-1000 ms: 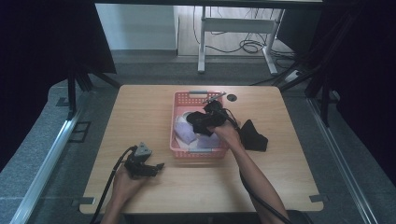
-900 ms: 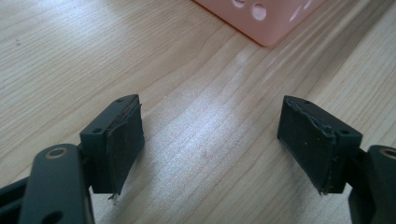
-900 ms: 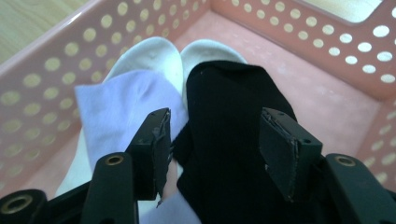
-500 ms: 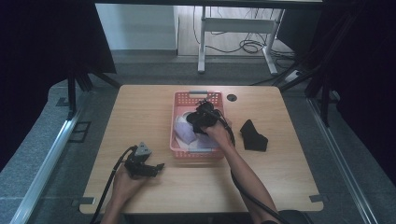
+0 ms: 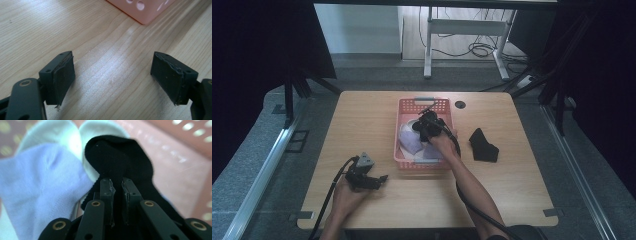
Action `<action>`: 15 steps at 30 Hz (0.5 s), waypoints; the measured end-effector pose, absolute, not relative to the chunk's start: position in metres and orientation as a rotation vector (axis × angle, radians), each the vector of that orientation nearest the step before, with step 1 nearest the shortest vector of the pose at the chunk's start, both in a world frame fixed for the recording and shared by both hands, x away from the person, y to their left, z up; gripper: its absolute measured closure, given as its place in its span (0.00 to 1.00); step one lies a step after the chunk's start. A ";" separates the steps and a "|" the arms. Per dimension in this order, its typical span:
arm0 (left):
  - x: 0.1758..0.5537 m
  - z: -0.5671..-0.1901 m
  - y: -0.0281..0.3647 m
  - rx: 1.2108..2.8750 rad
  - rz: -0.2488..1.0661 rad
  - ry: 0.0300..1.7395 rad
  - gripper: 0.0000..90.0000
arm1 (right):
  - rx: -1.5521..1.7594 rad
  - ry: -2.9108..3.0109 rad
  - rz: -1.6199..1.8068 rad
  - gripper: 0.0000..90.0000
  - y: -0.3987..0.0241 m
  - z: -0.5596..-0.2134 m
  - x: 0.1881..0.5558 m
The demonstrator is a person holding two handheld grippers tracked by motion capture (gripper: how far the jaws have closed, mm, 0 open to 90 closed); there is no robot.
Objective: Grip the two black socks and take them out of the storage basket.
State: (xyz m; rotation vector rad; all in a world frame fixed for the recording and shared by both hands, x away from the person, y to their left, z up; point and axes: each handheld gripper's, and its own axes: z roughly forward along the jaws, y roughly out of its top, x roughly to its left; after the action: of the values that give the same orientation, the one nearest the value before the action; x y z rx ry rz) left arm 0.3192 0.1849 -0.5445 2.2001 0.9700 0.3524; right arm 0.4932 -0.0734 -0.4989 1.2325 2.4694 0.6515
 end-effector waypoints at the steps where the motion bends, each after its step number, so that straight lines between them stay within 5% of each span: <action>1: 0.319 -0.544 0.185 2.202 0.356 0.967 0.21 | 1.239 2.457 0.684 0.90 -0.076 -0.495 0.493; 15: 0.319 -0.545 0.185 2.202 0.355 0.967 0.21 | 1.171 2.439 0.903 0.89 -0.085 -0.445 0.480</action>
State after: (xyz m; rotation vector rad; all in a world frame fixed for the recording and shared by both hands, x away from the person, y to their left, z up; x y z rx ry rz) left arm 0.3193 0.1850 -0.5445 2.2016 0.9674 0.3548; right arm 0.4801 -0.0849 -0.4447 1.1707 2.4387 0.9030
